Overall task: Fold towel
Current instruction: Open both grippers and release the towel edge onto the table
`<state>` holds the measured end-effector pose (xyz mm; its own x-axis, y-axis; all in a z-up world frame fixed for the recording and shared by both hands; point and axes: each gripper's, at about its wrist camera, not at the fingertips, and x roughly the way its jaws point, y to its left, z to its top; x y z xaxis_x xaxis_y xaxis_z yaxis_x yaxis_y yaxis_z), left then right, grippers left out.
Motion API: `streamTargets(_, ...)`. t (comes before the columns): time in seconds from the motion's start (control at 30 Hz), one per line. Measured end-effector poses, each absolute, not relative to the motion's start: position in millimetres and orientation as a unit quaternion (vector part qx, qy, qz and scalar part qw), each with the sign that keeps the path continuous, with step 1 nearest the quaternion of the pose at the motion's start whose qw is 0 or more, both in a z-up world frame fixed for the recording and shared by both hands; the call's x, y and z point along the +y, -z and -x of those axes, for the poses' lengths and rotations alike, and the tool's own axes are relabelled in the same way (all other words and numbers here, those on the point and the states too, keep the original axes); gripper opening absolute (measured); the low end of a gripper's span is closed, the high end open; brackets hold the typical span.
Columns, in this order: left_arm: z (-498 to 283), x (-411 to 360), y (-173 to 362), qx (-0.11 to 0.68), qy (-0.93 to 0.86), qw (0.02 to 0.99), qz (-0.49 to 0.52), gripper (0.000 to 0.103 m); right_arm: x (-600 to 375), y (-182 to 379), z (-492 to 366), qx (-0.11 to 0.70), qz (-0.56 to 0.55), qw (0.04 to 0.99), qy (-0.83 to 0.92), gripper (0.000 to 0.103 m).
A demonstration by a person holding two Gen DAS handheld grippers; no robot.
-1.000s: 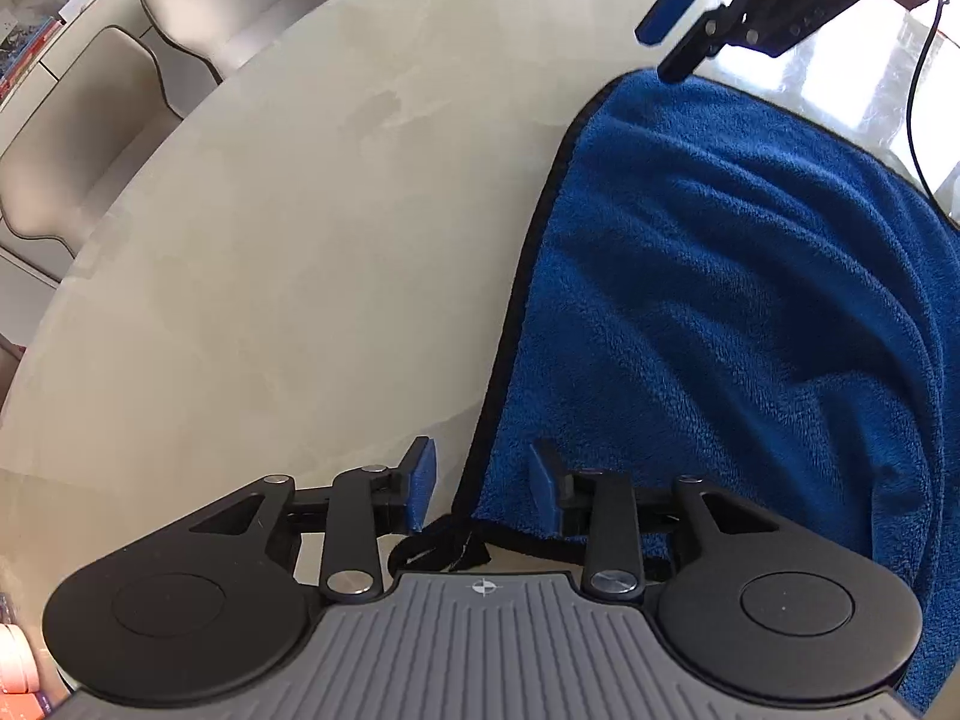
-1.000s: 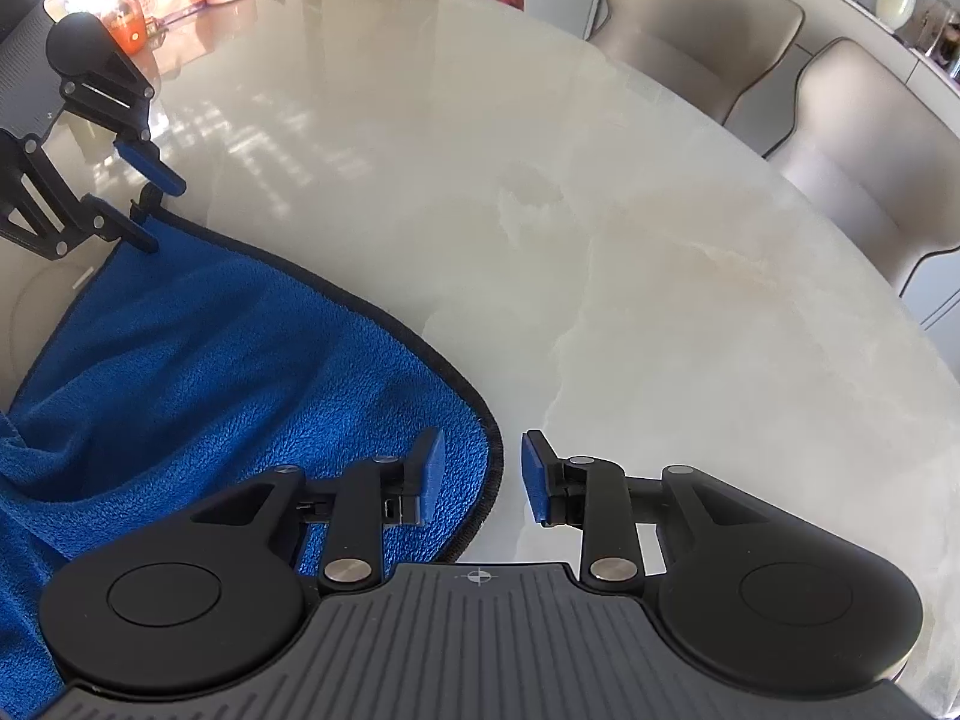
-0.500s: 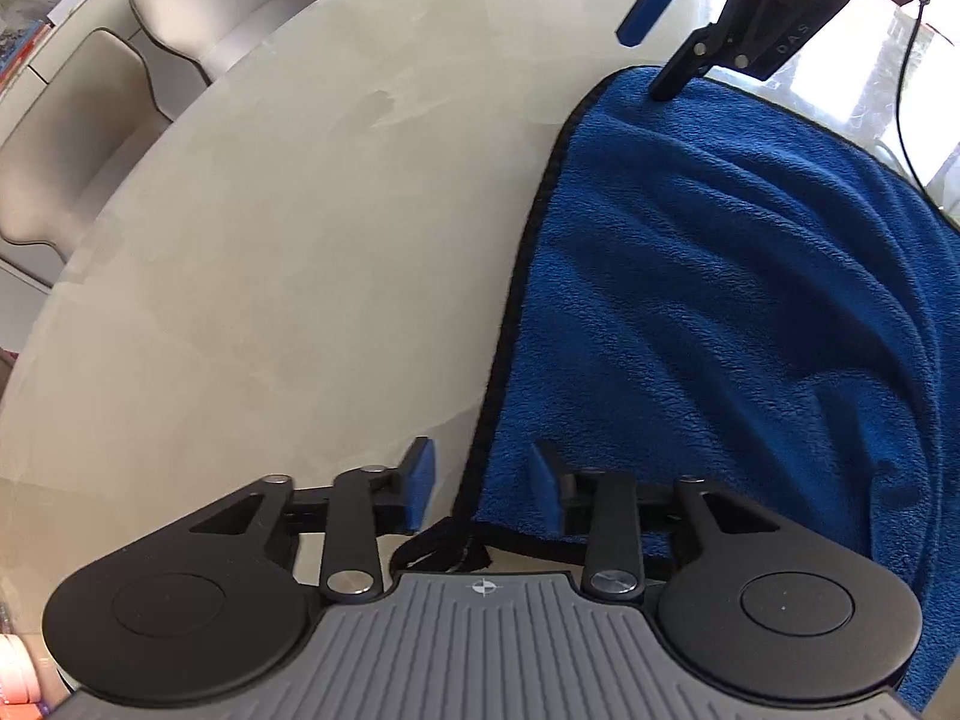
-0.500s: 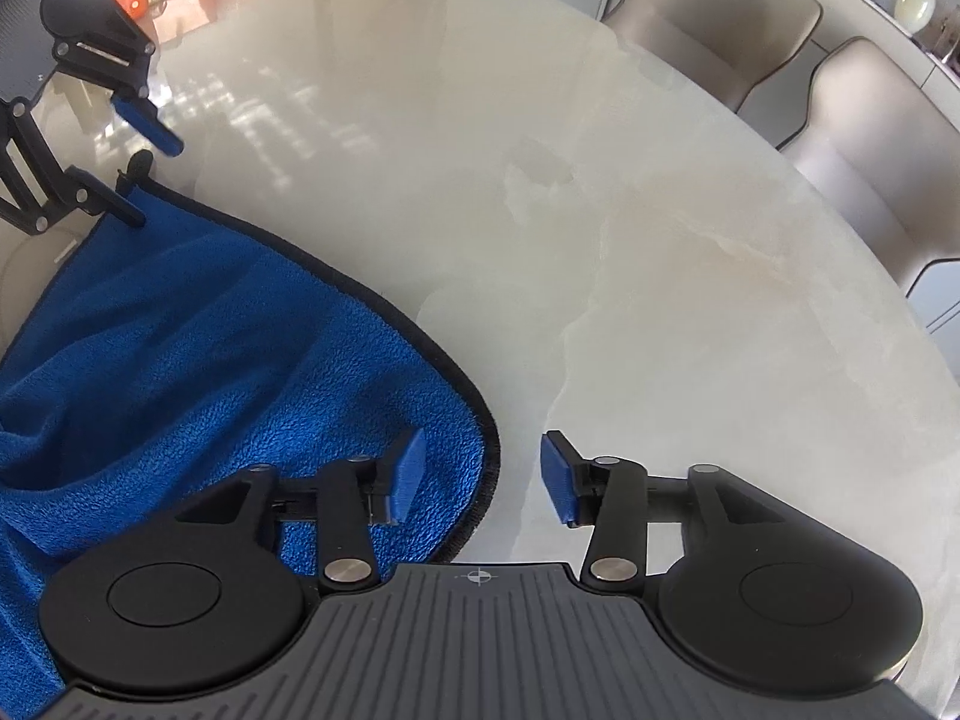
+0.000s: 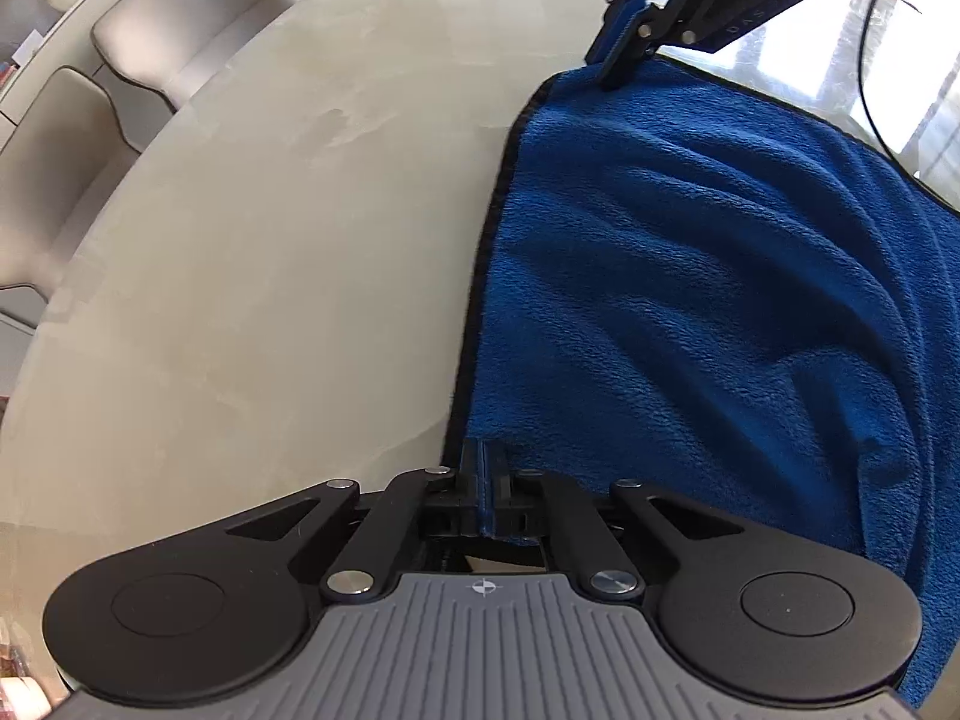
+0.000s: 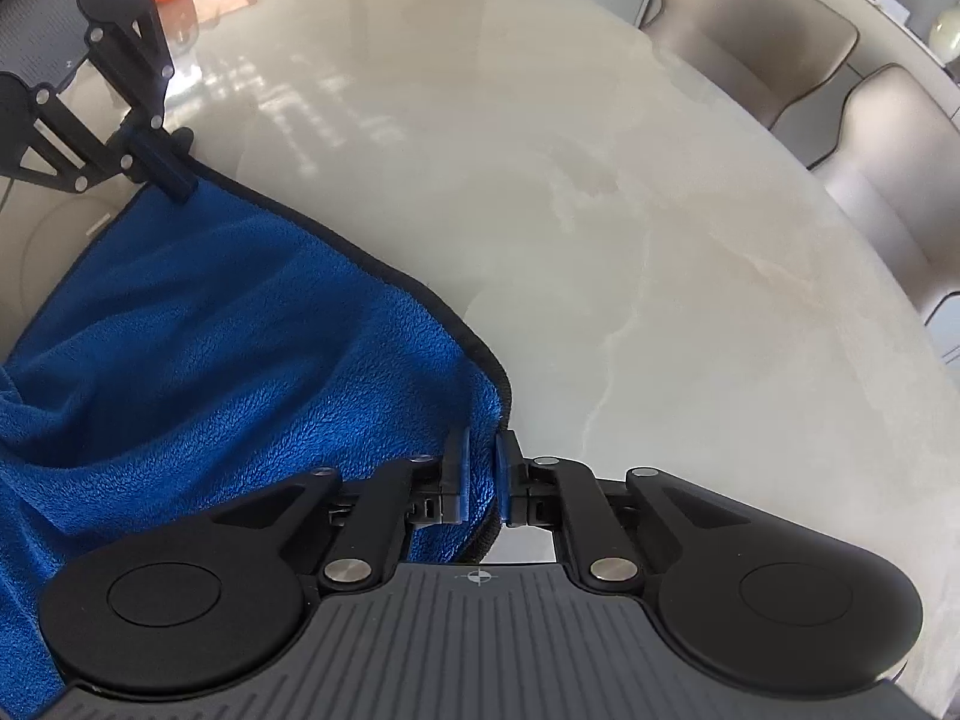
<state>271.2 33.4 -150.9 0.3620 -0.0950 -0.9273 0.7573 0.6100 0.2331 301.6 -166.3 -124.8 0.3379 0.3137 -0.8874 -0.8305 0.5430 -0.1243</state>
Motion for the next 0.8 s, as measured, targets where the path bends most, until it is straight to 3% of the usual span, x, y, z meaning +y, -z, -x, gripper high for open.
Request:
streamTargets(0.27,-278.0,40.1,146.2,0.492,0.287,0.758,-0.318,0.000,-180.7,116.0,-305.8,0.440,0.275,0.771,-0.368,0.009)
streamTargets(0.53,-278.0,45.5,150.6,0.502,0.285,0.757,-0.306,0.010,-183.6,115.7,-311.4,0.449,0.279,0.763,-0.372,0.010)
streamTargets(0.63,-280.5,45.8,150.9,0.501,0.278,0.760,-0.308,0.024,-183.5,116.6,-313.0,0.449,0.279,0.762,-0.374,0.010)
streamTargets(0.7,-283.7,41.8,151.0,0.499,0.269,0.761,-0.317,0.045,-181.5,118.1,-314.8,0.450,0.278,0.762,-0.374,0.011)
streamTargets(0.8,-284.2,39.5,149.5,0.498,0.259,0.757,-0.335,0.052,-181.5,117.8,-317.2,0.453,0.276,0.761,-0.374,0.012)
